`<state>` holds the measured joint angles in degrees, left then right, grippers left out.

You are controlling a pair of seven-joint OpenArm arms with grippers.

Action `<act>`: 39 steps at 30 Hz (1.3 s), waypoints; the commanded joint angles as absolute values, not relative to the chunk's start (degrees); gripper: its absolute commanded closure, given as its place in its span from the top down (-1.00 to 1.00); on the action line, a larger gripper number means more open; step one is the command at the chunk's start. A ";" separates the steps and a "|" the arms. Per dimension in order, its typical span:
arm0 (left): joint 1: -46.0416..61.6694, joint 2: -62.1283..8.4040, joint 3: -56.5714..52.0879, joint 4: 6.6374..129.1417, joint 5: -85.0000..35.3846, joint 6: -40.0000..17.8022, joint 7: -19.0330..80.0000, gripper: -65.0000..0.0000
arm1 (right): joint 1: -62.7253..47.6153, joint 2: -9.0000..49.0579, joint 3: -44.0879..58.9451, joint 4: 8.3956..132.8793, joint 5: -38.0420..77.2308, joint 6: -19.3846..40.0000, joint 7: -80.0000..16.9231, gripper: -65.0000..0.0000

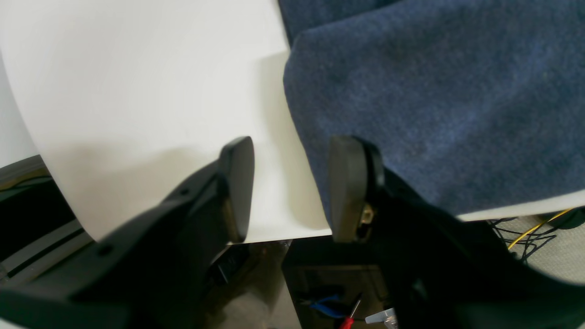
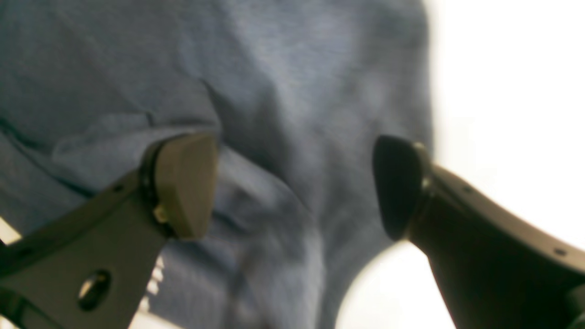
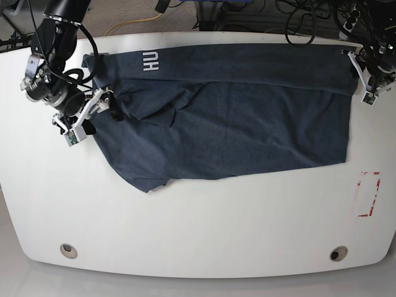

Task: Fold the T-shirt properly
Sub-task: 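Release and regrasp the shirt's side edge with the right gripper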

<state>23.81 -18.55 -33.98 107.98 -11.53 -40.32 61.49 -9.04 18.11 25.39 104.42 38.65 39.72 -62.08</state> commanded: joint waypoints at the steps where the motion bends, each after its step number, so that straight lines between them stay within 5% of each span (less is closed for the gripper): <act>1: 23.69 -19.30 -32.75 108.88 -11.65 -40.00 60.97 -0.26 | -10.86 18.95 26.33 107.82 41.80 40.00 -62.55 0.51; 8: 23.69 -17.10 -29.23 108.88 -11.47 -40.00 60.97 -0.26 | -19.65 18.59 28.09 110.73 51.74 40.00 -63.16 0.16; 13: 23.69 -16.40 -29.05 108.79 -11.47 -40.00 60.97 -0.26 | -20.44 16.04 27.82 106.42 51.65 40.00 -62.90 -0.43; 17: 23.69 -16.40 -28.97 107.47 -11.38 -40.00 60.97 -0.26 | -18.51 15.96 27.82 100.00 51.38 40.00 -62.81 -0.73; 31: 23.69 -20.88 -26.24 92.35 -11.56 -40.00 53.58 -0.26 | -16.75 19.21 28.35 96.04 31.87 40.00 -61.23 -0.73; 39: 23.69 -20.62 -26.42 92.97 -11.82 -40.00 53.67 -0.26 | -18.86 19.82 33.01 102.64 31.52 40.00 -62.11 -0.73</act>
<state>22.98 -20.69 -26.59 93.27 -14.24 -39.97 50.92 -19.42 18.87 32.77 99.31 29.80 39.86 -63.57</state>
